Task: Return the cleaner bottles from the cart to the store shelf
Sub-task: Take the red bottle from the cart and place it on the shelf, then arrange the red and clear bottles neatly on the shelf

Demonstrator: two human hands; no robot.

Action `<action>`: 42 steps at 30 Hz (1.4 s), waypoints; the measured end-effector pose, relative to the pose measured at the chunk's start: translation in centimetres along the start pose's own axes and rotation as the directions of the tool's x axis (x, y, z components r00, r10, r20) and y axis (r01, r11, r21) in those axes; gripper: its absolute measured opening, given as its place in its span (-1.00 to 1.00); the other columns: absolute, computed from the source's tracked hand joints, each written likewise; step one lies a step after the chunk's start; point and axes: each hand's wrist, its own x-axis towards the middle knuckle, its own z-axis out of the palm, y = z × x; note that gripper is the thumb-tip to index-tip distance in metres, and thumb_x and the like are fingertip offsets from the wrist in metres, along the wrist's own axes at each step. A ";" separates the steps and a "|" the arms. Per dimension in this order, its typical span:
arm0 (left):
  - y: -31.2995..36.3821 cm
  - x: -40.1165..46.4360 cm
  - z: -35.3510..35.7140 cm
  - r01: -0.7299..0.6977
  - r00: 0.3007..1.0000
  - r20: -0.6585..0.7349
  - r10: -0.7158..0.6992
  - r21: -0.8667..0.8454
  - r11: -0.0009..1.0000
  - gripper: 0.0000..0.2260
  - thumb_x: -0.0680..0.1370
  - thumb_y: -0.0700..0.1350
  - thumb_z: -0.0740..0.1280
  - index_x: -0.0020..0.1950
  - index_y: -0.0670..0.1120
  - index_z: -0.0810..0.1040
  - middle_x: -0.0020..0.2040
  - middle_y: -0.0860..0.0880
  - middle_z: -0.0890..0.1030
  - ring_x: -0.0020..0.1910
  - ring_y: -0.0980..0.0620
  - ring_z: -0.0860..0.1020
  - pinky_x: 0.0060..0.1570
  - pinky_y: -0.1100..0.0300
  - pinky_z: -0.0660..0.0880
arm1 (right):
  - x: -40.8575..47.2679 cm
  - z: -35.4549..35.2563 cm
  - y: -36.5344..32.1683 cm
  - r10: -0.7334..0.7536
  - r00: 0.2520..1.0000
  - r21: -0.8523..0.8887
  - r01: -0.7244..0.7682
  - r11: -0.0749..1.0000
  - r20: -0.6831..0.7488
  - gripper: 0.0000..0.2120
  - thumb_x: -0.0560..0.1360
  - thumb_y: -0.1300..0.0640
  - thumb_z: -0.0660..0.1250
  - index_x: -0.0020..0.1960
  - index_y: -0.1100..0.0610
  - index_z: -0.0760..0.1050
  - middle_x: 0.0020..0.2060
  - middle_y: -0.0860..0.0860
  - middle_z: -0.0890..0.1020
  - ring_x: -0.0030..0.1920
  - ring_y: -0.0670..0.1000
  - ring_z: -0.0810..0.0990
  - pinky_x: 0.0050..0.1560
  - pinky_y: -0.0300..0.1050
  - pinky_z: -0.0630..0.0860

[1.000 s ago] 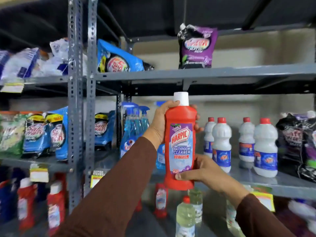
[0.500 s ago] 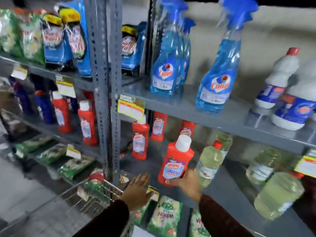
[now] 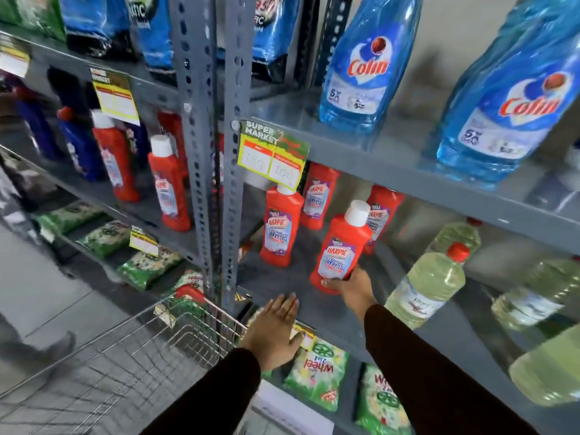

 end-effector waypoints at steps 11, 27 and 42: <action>0.9 0.5 1.0 0.014 1.000 -0.006 -0.014 -0.033 0.999 -0.32 0.57 0.20 0.06 0.56 -0.19 0.04 0.59 -0.12 0.07 0.57 -0.10 0.03 0.53 0.04 -0.06 | -3.0 0.2 3.3 -0.021 0.999 -0.032 0.020 0.999 -0.042 -0.29 0.38 0.47 0.48 0.44 0.30 0.26 0.43 0.19 0.42 0.42 0.12 0.42 0.50 0.11 0.30; 18.5 4.3 3.8 -0.223 0.972 0.084 0.221 0.022 0.974 -0.21 0.50 0.22 0.16 0.54 -0.24 0.04 0.58 -0.19 0.10 0.55 -0.15 0.06 0.52 0.01 -0.03 | -4.6 -11.8 8.1 -0.058 0.917 0.155 0.129 0.980 -0.395 -0.18 0.14 0.29 0.67 0.28 0.10 0.33 0.12 -0.04 0.65 0.09 -0.15 0.65 0.11 -0.23 0.58; 18.8 4.2 4.6 -0.182 0.980 0.081 0.180 0.025 0.983 -0.21 0.53 0.26 0.11 0.56 -0.21 -0.04 0.60 -0.15 -0.02 0.57 -0.12 -0.05 0.52 0.03 -0.13 | -5.9 -18.4 11.0 0.000 0.885 0.094 0.050 0.994 -0.466 -0.33 0.21 0.14 0.67 0.15 -0.07 0.35 -0.06 -0.31 0.57 -0.14 -0.54 0.52 -0.20 -0.69 0.37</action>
